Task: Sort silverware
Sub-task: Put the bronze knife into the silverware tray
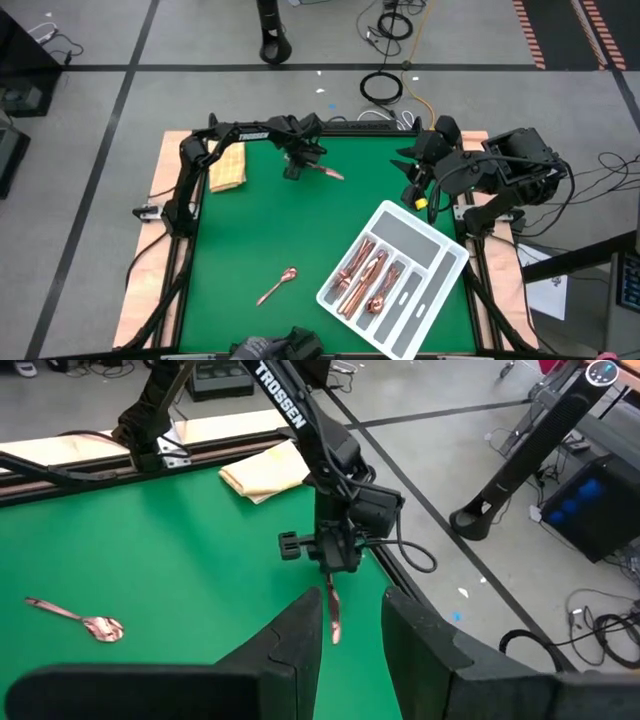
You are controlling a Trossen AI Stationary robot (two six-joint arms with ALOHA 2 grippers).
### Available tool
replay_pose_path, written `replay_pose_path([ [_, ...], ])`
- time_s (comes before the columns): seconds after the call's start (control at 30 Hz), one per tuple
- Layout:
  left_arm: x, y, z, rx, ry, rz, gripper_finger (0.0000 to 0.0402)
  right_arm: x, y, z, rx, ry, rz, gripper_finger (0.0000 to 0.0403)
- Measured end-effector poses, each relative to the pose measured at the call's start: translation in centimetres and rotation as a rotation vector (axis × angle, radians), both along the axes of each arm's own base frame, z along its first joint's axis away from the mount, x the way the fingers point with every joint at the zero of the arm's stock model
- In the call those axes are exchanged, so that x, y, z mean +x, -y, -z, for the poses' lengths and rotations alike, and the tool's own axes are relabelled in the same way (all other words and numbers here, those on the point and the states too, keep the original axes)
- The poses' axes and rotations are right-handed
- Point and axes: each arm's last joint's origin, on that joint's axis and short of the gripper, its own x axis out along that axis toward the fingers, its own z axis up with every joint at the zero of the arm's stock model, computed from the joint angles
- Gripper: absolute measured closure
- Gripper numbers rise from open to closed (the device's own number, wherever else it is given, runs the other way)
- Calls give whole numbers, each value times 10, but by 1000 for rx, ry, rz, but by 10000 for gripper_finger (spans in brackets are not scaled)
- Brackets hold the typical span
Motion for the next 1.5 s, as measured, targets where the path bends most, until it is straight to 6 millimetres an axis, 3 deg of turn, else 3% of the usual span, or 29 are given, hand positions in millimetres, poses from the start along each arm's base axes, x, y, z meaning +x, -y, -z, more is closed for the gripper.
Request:
replay_pose_path([
  [0.1,2,4,-2,-4,-10,-27,384,0,0,0,1,1,1,310],
  [0.17,2,6,-1,-18,-16,-54,395,0,0,0,1,1,1,310],
  [0.43,4,32,-5,-187,-50,-129,399,0,0,0,-3,0,5,310],
  [0.63,18,61,-8,-234,-42,-137,400,14,9,18,-97,-66,117,310],
  [0.77,28,69,-9,-276,13,-240,400,31,31,56,-43,-190,244,310],
  [1.0,30,67,-9,-302,45,-296,401,33,48,166,184,-519,273,292],
  [1.2,31,67,-9,-292,50,-297,401,53,61,248,427,-461,158,231],
  [1.3,32,66,-9,-285,58,-296,401,74,73,275,498,-427,78,207],
  [1.5,34,65,-10,-277,79,-290,401,104,112,311,449,-545,-2,191],
])
